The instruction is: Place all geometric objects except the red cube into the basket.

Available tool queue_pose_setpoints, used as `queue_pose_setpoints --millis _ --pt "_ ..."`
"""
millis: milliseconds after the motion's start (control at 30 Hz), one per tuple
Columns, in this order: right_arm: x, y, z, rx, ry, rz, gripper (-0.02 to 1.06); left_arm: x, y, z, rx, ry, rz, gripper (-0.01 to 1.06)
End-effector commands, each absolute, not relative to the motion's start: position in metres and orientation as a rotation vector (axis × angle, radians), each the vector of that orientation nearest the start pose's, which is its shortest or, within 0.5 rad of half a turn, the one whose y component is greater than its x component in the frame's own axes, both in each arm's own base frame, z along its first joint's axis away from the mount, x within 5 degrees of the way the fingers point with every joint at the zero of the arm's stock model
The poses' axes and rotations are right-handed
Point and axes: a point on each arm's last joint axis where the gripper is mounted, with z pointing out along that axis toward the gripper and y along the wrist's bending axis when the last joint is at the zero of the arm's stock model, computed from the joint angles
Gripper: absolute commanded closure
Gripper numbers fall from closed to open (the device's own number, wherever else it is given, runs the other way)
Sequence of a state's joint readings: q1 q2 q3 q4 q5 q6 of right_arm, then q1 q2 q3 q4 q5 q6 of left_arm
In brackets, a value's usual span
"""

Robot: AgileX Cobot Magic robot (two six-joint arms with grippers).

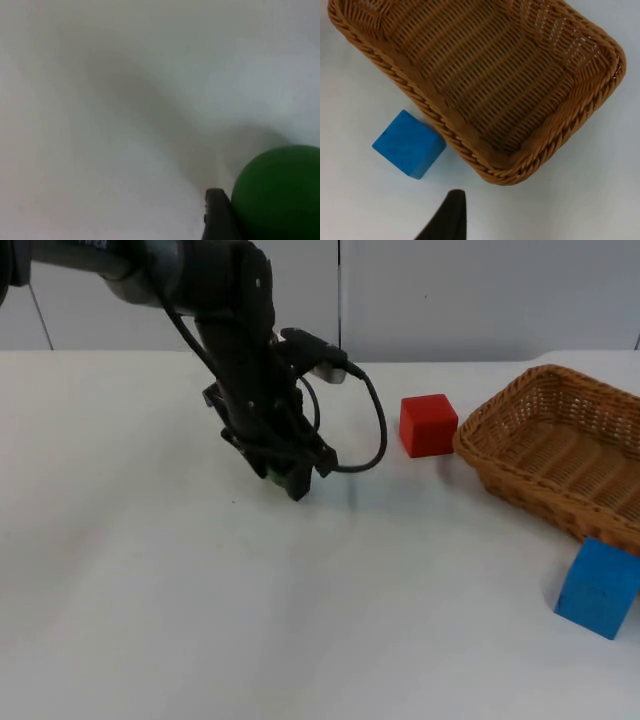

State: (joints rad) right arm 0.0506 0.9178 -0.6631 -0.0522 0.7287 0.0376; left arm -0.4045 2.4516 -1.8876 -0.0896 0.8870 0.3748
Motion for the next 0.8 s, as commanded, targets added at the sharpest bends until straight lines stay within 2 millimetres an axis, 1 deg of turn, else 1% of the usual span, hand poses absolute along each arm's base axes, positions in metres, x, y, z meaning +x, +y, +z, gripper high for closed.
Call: queue_pose_setpoints --millis 0,33,100,133,267,300,367,433,500,567,633,667,767 --pt "0.168 0.005 0.281 -0.038 2.447 -0.016 -0.01 0.449 -0.201 0.124 0.974 2.736 -0.134 1.05" --pt "0.168 0.005 0.281 -0.038 2.447 -0.016 -0.01 0.447 -0.201 0.138 0.938 2.740 -0.140 1.05" --pt "0.168 0.005 0.281 -0.038 2.447 -0.016 -0.01 0.440 -0.198 0.174 0.901 2.732 -0.150 1.05" --pt "0.168 0.005 0.281 -0.038 2.447 -0.016 -0.01 0.440 -0.198 0.174 0.901 2.732 -0.150 1.05" --pt "0.167 0.005 0.281 -0.037 2.452 -0.016 -0.01 0.422 -0.193 0.240 0.842 2.678 -0.207 1.05" --pt "0.167 0.005 0.281 -0.037 2.452 -0.016 -0.01 0.422 -0.193 0.240 0.842 2.678 -0.207 1.05" --pt "0.167 0.005 0.281 -0.037 2.452 -0.016 -0.01 0.415 -0.190 0.263 0.808 2.649 -0.216 1.05" --pt "0.167 0.005 0.281 -0.037 2.454 -0.016 -0.01 0.409 -0.188 0.278 0.785 2.640 -0.224 1.05" --pt "0.167 0.005 0.281 -0.037 2.454 -0.016 -0.01 0.408 -0.189 0.279 0.786 2.640 -0.231 1.05" --pt "0.167 0.005 0.281 -0.037 2.454 -0.016 -0.01 0.403 -0.200 0.278 0.819 2.641 -0.250 1.05" --pt "0.167 0.005 0.281 -0.038 2.451 -0.016 -0.01 0.399 -0.217 0.274 0.855 2.612 -0.271 1.05" --pt "0.167 0.005 0.281 -0.038 2.451 -0.016 -0.01 0.399 -0.217 0.274 0.855 2.612 -0.271 1.05" --pt "0.168 0.005 0.281 -0.038 2.448 -0.016 -0.01 0.388 -0.257 0.263 0.947 2.527 -0.287 1.05"
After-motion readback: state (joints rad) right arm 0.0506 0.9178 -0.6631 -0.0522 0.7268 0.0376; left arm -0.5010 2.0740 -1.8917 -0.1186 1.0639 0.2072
